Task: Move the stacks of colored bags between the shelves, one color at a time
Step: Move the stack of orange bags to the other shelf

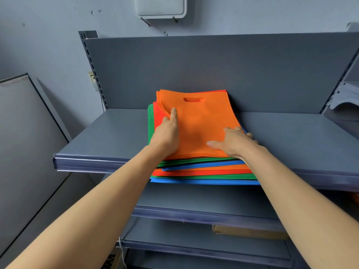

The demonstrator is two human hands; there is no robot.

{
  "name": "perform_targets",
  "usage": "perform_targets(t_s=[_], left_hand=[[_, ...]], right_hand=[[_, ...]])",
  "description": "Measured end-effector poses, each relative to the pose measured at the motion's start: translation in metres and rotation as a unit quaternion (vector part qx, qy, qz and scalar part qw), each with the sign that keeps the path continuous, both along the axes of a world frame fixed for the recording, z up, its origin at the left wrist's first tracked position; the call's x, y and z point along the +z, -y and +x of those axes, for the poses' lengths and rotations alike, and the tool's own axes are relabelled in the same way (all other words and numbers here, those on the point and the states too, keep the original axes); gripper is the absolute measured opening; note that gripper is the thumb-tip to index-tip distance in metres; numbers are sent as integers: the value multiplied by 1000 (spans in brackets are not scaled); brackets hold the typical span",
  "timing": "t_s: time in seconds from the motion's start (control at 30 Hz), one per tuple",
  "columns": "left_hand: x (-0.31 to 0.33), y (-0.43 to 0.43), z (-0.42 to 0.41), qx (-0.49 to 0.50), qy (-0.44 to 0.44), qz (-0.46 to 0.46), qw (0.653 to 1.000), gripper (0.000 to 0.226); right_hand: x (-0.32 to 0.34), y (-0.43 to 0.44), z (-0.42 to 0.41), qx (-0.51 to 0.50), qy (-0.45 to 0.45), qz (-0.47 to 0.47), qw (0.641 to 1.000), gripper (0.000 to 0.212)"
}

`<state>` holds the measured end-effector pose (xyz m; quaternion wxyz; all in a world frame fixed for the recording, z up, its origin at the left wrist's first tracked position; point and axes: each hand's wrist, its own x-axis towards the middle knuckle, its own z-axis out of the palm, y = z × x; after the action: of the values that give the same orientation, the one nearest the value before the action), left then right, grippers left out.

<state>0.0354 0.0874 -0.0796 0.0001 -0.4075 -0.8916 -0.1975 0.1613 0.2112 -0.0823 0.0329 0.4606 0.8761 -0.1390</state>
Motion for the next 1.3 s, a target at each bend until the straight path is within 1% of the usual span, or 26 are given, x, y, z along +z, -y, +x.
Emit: perform_targets(t_s=[0.07,0.13,0.23,0.3,0.37,0.47,0.53,0.6,0.67,0.77,0.93,1.0,1.13,1.3], left_hand=[[12,6,1,22,2,34,999,64],[23,18,-2,58,-16,45,997,52],[26,43,-20,119,-19,13,993,40],[20,57,-30,146,3,-15,989,29],[10,64,-37,155,34,-35,987,24],[-1,63,-46,150,69,-38,986,32],[-6,60,-52,148,77,-32,985,32],[-10,59,-56,152,76,-26,985,28],[-12,58,-56,153,66,-16,986,22],[-11,61,-53,147,38,23,988,18],[3,76,-49,143,-18,91,985,17],[10,87,-48,154,-32,115,981,22],[21,114,-38,193,-62,154,967,42],[30,170,-4,271,-91,189,940,50]], right_hand=[[5,2,-2,16,-20,31,999,83],[11,6,-8,35,-51,47,997,81],[11,12,-23,62,-87,19,994,79],[7,16,-32,74,-95,-4,993,79],[3,22,-38,84,-105,-15,991,78],[4,25,-45,82,-160,-34,983,79],[6,23,-49,64,-204,-54,975,79],[8,21,-50,42,-225,-71,971,73],[9,20,-51,26,-225,-79,971,62],[10,26,-53,32,-233,-34,971,48],[20,42,-58,69,-273,48,958,55],[26,50,-61,89,-289,71,951,55],[38,75,-61,135,-310,108,935,45],[44,118,-57,222,-344,115,905,42]])
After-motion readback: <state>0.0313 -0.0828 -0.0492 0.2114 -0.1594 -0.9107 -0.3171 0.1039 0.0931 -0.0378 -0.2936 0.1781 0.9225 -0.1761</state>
